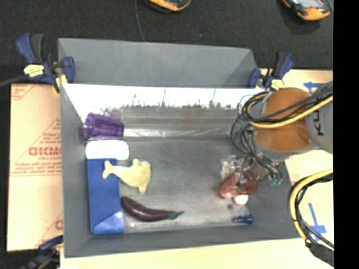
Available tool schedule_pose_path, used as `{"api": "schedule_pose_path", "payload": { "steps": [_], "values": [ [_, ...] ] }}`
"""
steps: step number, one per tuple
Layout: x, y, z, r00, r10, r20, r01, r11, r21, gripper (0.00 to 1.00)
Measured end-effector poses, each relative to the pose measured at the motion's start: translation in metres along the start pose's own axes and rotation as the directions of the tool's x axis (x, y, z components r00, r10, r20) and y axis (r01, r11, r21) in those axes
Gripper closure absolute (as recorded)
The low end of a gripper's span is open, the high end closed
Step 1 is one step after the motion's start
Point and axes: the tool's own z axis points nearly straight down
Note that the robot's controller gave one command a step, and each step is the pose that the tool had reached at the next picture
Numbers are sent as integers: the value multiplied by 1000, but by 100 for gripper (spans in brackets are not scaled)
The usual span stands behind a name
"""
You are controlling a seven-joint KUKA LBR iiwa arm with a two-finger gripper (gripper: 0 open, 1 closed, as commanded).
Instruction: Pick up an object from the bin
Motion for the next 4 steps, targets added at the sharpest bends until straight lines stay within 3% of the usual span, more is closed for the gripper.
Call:
{"api": "schedule_pose_path", "payload": {
  "steps": [2,4],
  "values": [
    [0,-1,-23,1000,1,2,-1,1000,2,100],
    [-1,-2,-74,1000,4,2,-4,1000,2,100]
  ]
}}
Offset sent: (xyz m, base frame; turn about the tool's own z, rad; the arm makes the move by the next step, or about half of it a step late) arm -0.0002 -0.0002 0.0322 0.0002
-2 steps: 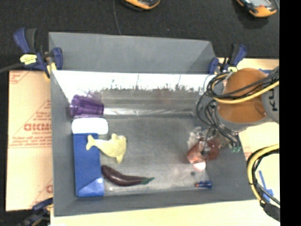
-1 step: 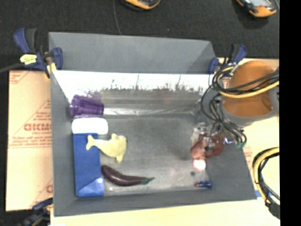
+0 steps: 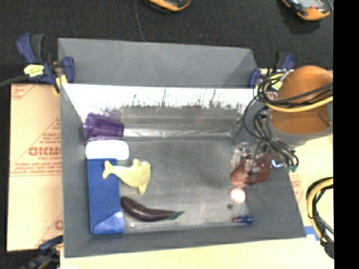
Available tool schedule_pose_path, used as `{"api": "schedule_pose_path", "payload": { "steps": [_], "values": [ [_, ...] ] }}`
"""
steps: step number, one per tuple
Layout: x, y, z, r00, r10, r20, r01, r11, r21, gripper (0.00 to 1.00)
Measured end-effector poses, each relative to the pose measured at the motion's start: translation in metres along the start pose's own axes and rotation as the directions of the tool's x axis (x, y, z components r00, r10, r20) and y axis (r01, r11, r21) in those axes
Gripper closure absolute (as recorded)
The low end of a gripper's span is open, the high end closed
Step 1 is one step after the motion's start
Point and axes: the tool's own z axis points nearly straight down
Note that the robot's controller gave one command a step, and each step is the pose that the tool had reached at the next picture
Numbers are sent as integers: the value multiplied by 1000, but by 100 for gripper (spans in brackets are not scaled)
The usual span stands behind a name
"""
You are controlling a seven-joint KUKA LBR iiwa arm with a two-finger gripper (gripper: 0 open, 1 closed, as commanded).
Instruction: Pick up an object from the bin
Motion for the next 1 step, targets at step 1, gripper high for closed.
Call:
{"api": "schedule_pose_path", "payload": {
  "steps": [1],
  "values": [
    [0,0,-47,1000,2,-1,-2,1000,0,100]
  ]
}}
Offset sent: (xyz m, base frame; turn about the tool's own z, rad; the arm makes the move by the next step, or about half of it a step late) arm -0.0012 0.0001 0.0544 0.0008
